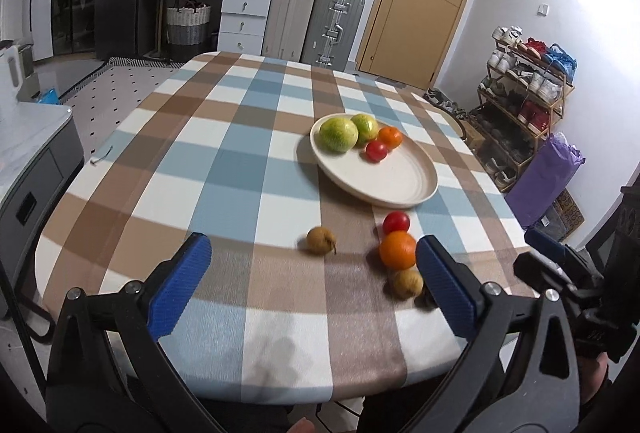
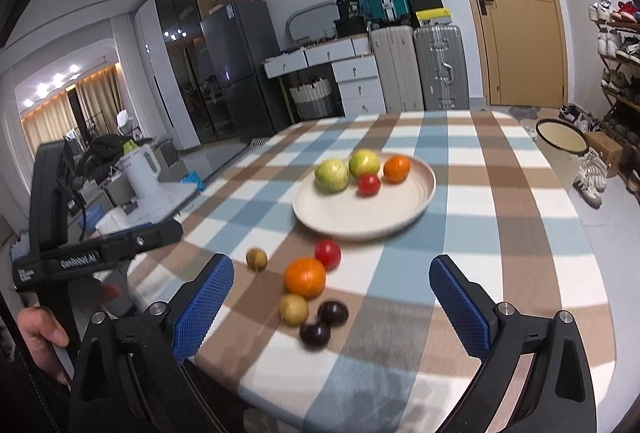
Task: Organize fruits
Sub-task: 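Withdraw both grippers from the plate toward the remaining fruits, then lower the right gripper onto a dark plum and close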
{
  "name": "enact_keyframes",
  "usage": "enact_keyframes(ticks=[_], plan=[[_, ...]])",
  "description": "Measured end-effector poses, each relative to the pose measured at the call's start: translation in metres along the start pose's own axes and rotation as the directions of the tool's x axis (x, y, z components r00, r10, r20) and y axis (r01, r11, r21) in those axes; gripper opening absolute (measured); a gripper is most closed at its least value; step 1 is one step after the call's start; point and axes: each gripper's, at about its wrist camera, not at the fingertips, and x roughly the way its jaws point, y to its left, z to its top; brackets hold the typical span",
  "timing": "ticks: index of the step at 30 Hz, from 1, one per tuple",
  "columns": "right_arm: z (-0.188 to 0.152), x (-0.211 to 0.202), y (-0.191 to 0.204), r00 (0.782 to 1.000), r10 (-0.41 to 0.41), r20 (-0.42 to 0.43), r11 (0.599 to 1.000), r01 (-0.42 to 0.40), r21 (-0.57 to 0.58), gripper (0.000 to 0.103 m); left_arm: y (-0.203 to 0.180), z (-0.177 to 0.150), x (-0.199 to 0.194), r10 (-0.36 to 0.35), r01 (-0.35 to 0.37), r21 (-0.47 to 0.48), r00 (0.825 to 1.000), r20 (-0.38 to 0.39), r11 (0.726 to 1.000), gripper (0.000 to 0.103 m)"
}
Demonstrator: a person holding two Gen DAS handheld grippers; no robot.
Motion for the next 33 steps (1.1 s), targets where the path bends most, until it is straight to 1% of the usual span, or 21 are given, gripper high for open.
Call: enact_keyframes(ticks=[6, 9, 13, 15, 16, 17, 19, 22, 24, 27, 29, 31, 33], plan=[[-0.032, 0.015, 0.003, 0.998, 0.000, -0.058, 1.000, 0.000, 0.013, 0.100, 0.002, -0.021, 0.002, 0.009, -0.009, 0.003, 0.999, -0.038, 1.000, 0.102], [-0.043, 0.023, 0.005, 0.997, 0.003, -0.072, 1.000, -0.002, 0.022, 0.100, 0.004, -0.030, 0.000, 0.014, -0.013, 0.026, 0.999, -0.051, 1.000, 0.102], [-0.053, 0.034, 0.008, 0.996, 0.003, -0.086, 1.000, -0.002, 0.016, 0.100, 0.010, -0.039, -0.004, 0.028, -0.027, 0.024, 0.998, -0.058, 0.999, 0.102], [-0.057, 0.039, 0.009, 0.996, 0.006, -0.089, 1.000, -0.006, 0.004, 0.094, 0.013, -0.042, -0.005, 0.026, -0.025, 0.011, 0.998, -0.061, 1.000, 0.102], [-0.058, 0.042, 0.009, 0.995, 0.008, -0.098, 1.000, -0.008, 0.000, 0.084, 0.014, -0.044, -0.004, 0.021, -0.021, 0.005, 0.998, -0.065, 1.000, 0.102], [-0.060, 0.046, 0.008, 0.994, 0.010, -0.112, 1.000, -0.009, 0.006, 0.075, 0.015, -0.046, -0.004, 0.019, -0.019, 0.002, 0.997, -0.071, 1.000, 0.102], [-0.062, 0.051, 0.005, 0.992, 0.012, -0.126, 1.000, -0.010, 0.024, 0.074, 0.014, -0.049, -0.004, 0.018, -0.018, 0.005, 0.997, -0.076, 1.000, 0.102], [-0.063, 0.052, 0.006, 0.993, 0.019, -0.113, 1.000, -0.017, 0.019, 0.066, 0.012, -0.053, -0.006, 0.020, -0.019, 0.014, 0.997, -0.079, 1.000, 0.102], [-0.063, 0.054, 0.008, 0.993, 0.022, -0.116, 1.000, -0.021, 0.010, 0.056, 0.012, -0.055, -0.004, 0.020, -0.019, 0.014, 0.996, -0.089, 1.000, 0.102], [-0.062, 0.057, 0.011, 0.992, 0.014, -0.123, 1.000, -0.015, -0.006, 0.042, 0.011, -0.058, -0.003, 0.014, -0.013, 0.009, 0.995, -0.100, 1.000, 0.102], [-0.062, 0.059, 0.014, 0.990, 0.022, -0.138, 0.999, -0.026, -0.024, 0.025, 0.010, -0.058, -0.002, 0.016, -0.014, 0.016, 0.995, -0.102, 1.000, 0.102], [-0.062, 0.057, 0.020, 0.992, -0.026, -0.124, 0.997, 0.016, -0.079, 0.024, 0.009, -0.057, -0.003, 0.020, -0.018, 0.020, 0.995, -0.097, 1.000, 0.102], [-0.063, 0.053, 0.025, 0.993, -0.034, -0.110, 0.994, 0.022, -0.109, 0.024, 0.011, -0.056, -0.004, 0.017, -0.015, 0.015, 0.996, -0.092, 1.000, 0.102]])
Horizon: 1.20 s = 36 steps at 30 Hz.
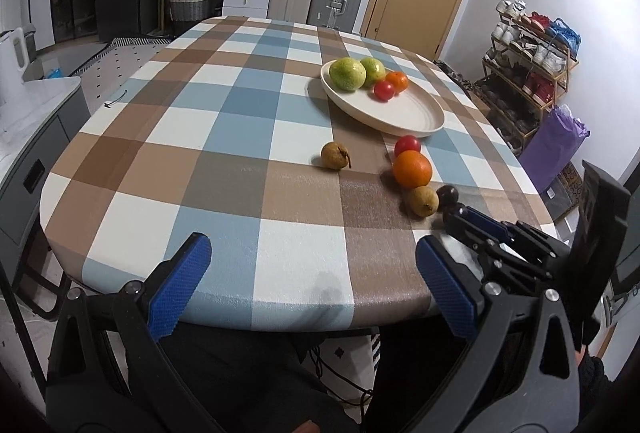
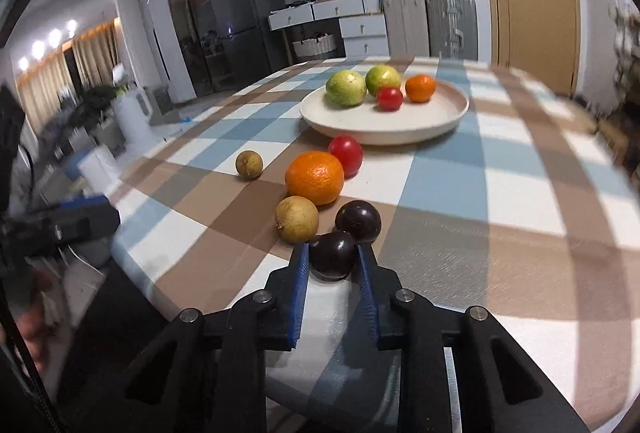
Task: Organize fruits
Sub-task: 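Lower the right gripper onto a dark plum and close, then grasp a small brown pear with the left gripper while the right gripper holds the plum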
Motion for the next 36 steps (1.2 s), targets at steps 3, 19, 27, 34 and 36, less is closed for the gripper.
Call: enact_keyframes(ticks=[3, 19, 27, 34, 36], plan=[[0.001, -0.004, -0.002, 1.000, 0.011, 0.003, 1.000, -0.011, 0.011, 0.024, 0.001, 0.002, 0.002, -0.008, 0.008, -0.007, 1.000, -0.004, 1.000, 0.102], [0.003, -0.037, -0.029, 0.997, 0.045, 0.070, 0.995, -0.051, 0.091, 0.024, -0.042, 0.007, 0.042, -0.094, 0.100, 0.066, 0.992, -0.090, 0.993, 0.102], [-0.002, -0.055, -0.043, 0.996, 0.034, 0.078, 0.993, -0.042, 0.107, 0.024, -0.070, 0.015, 0.075, -0.070, 0.084, 0.127, 0.992, -0.108, 0.988, 0.102], [-0.004, -0.064, -0.053, 0.996, 0.032, 0.083, 0.987, -0.045, 0.153, 0.025, -0.086, 0.021, 0.097, -0.003, 0.020, 0.187, 0.995, -0.095, 0.982, 0.096], [-0.003, -0.068, -0.051, 0.996, 0.032, 0.088, 0.989, -0.045, 0.142, 0.025, -0.087, 0.021, 0.100, -0.004, 0.021, 0.189, 0.996, -0.090, 0.982, 0.093]])
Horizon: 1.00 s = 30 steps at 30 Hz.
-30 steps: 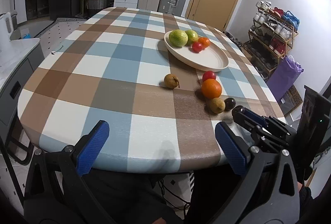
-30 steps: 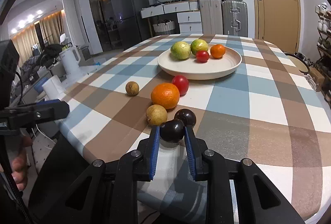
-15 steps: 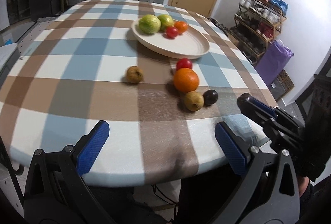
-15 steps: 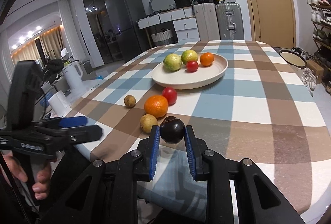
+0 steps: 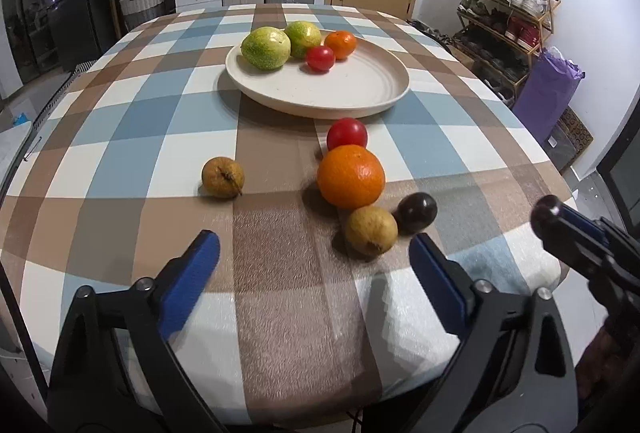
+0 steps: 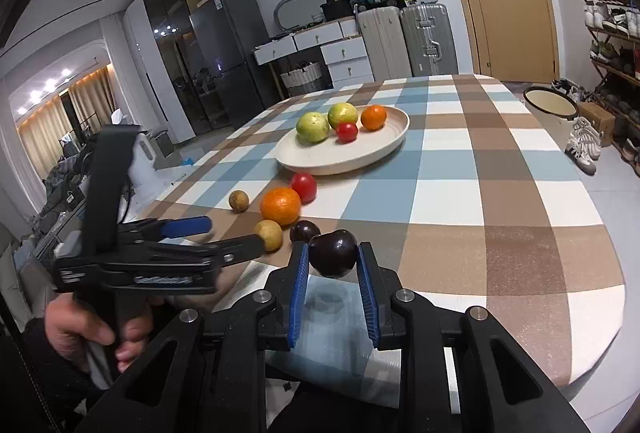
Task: Organize fruits
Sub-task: 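Grasp a small brown pear with the left gripper while the right gripper holds the plum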
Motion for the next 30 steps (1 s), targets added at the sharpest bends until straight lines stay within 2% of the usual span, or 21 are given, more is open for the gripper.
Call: enact_keyframes(ticks=[2, 6, 10, 11, 13, 21, 24, 26, 30], plan=[[0.002, -0.004, 0.002, 1.000, 0.005, 0.010, 1.000, -0.005, -0.009, 0.025, -0.002, 0.001, 0.004, 0.006, -0.006, 0.010, 1.000, -0.004, 1.000, 0.084], [0.002, -0.007, 0.001, 1.000, 0.010, 0.020, 1.000, -0.010, -0.006, 0.025, -0.009, 0.001, 0.009, -0.005, 0.005, 0.037, 1.000, -0.013, 0.999, 0.077], [0.001, -0.005, -0.002, 1.000, 0.010, 0.014, 1.000, -0.010, 0.007, 0.025, -0.017, -0.001, 0.013, -0.021, 0.023, 0.072, 0.999, -0.024, 0.997, 0.055], [0.001, -0.005, -0.002, 1.000, 0.012, 0.012, 1.000, -0.012, 0.010, 0.025, -0.019, -0.002, 0.012, -0.029, 0.030, 0.082, 0.999, -0.013, 0.996, 0.042], [0.001, -0.005, -0.002, 1.000, 0.012, 0.013, 1.000, -0.012, 0.008, 0.025, -0.023, -0.004, 0.012, -0.026, 0.026, 0.106, 1.000, -0.007, 0.994, 0.026], [0.008, -0.003, 0.006, 1.000, 0.014, 0.014, 1.000, -0.014, -0.028, 0.025, -0.022, -0.005, 0.010, -0.080, 0.080, 0.107, 0.997, -0.011, 0.991, 0.026], [0.013, -0.001, 0.012, 1.000, -0.013, 0.010, 0.998, 0.013, -0.057, 0.025, -0.018, -0.006, 0.007, -0.106, 0.107, 0.090, 0.994, -0.012, 0.990, 0.026], [0.016, 0.004, 0.018, 0.998, -0.065, 0.006, 0.993, 0.065, -0.100, 0.025, -0.016, -0.006, 0.005, -0.126, 0.126, 0.077, 0.992, -0.010, 0.989, 0.026], [0.022, 0.012, 0.022, 0.997, -0.079, -0.005, 0.989, 0.078, -0.127, 0.025, -0.011, -0.005, -0.004, -0.142, 0.141, 0.057, 0.990, 0.012, 0.988, 0.026]])
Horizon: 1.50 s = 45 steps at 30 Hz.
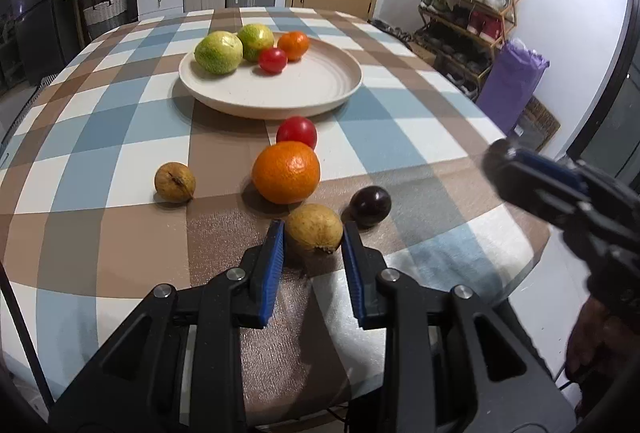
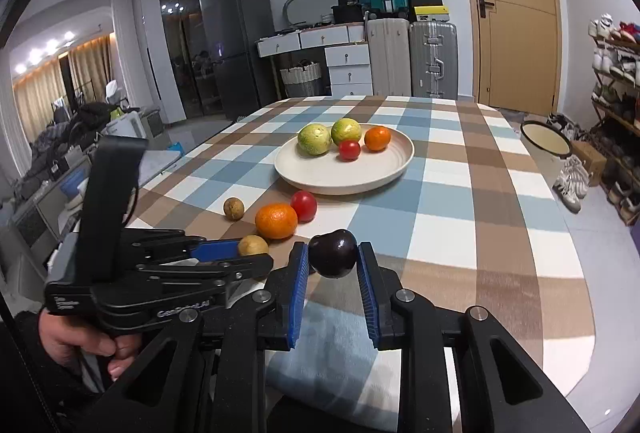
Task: Organize fruits
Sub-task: 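Grasp a small brown pear with the left gripper while the right gripper holds the plum, then carry the pear and plum onto the plate and open both grippers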
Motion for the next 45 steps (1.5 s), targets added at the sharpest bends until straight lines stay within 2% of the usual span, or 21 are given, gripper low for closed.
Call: enact_keyframes(ticks=[12, 25, 31, 37, 45], plan=[[0.017, 0.023, -0.004, 1.000, -0.014, -0.022, 1.000, 0.013, -0.005, 0.025, 0.013, 0.013, -0.026, -0.008, 0.009, -0.034, 0.999, 0.050, 0.999, 0.026], [0.034, 0.046, -0.011, 1.000, 0.005, -0.028, 1.000, -0.005, 0.009, 0.025, 0.017, 0.046, -0.038, 0.003, 0.000, -0.027, 0.996, 0.092, 1.000, 0.026], [0.049, 0.059, -0.017, 1.000, 0.020, -0.020, 1.000, -0.020, 0.016, 0.025, 0.022, 0.069, -0.028, 0.031, -0.029, -0.022, 0.995, 0.096, 0.999, 0.026], [0.069, 0.080, -0.028, 0.999, 0.035, -0.021, 0.999, -0.035, 0.031, 0.025, 0.031, 0.099, -0.014, 0.030, -0.028, -0.028, 0.995, 0.092, 0.999, 0.026], [0.095, 0.111, -0.045, 0.998, 0.051, -0.033, 0.998, -0.049, 0.046, 0.025, 0.044, 0.143, 0.029, 0.035, -0.033, -0.028, 0.998, 0.049, 0.999, 0.026]])
